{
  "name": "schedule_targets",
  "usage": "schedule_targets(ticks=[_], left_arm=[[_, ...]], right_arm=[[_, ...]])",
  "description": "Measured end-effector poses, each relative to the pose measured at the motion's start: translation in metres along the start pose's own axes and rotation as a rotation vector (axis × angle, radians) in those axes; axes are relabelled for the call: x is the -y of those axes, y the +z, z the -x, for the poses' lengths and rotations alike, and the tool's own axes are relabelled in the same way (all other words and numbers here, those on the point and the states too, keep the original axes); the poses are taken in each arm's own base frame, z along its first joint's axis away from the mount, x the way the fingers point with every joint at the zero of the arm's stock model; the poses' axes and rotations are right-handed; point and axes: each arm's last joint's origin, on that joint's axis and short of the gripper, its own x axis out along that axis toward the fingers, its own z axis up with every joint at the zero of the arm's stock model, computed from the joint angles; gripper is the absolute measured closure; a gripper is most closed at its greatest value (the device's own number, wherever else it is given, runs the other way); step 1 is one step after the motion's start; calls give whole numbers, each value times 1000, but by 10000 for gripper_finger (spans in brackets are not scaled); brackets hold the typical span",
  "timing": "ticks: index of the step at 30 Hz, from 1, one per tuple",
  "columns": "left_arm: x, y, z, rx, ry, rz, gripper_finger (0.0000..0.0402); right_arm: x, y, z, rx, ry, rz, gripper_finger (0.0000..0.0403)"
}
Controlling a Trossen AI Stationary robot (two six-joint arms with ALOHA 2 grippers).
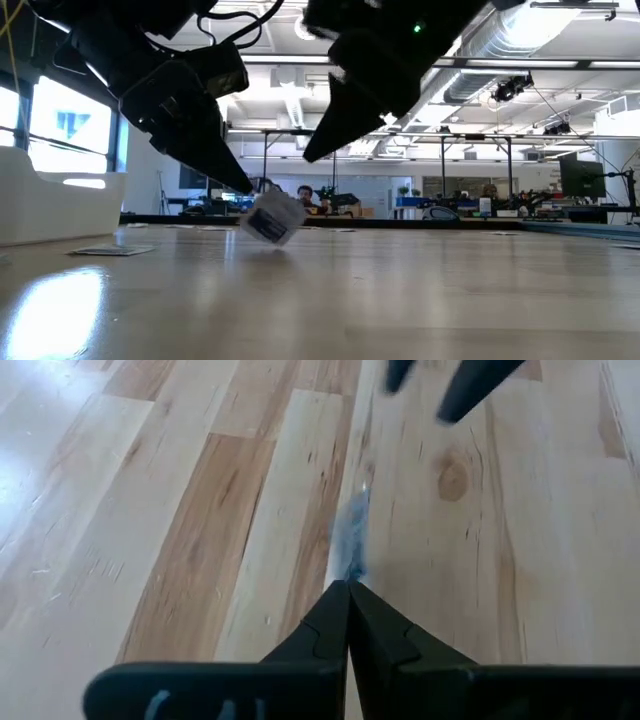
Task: Pick & Place First Aid Supplies
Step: Put the blue alcohol pad into the white bin
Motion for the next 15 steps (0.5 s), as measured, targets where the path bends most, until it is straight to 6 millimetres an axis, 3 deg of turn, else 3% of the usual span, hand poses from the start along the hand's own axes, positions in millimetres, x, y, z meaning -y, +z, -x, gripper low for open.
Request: schedule_targets(ticks=[4,9,15], left_arm=[[0,-1,0,-13,5,-7,402],[-1,-2,0,-22,12,-11,401],[0,-3,-1,-31,-5,-36,401]], right_arm=[[6,-4,-13,-48,80,-54,278],[12,-9,-32,-65,60,-94,228],[7,-14,-53,-40,169,2,214]])
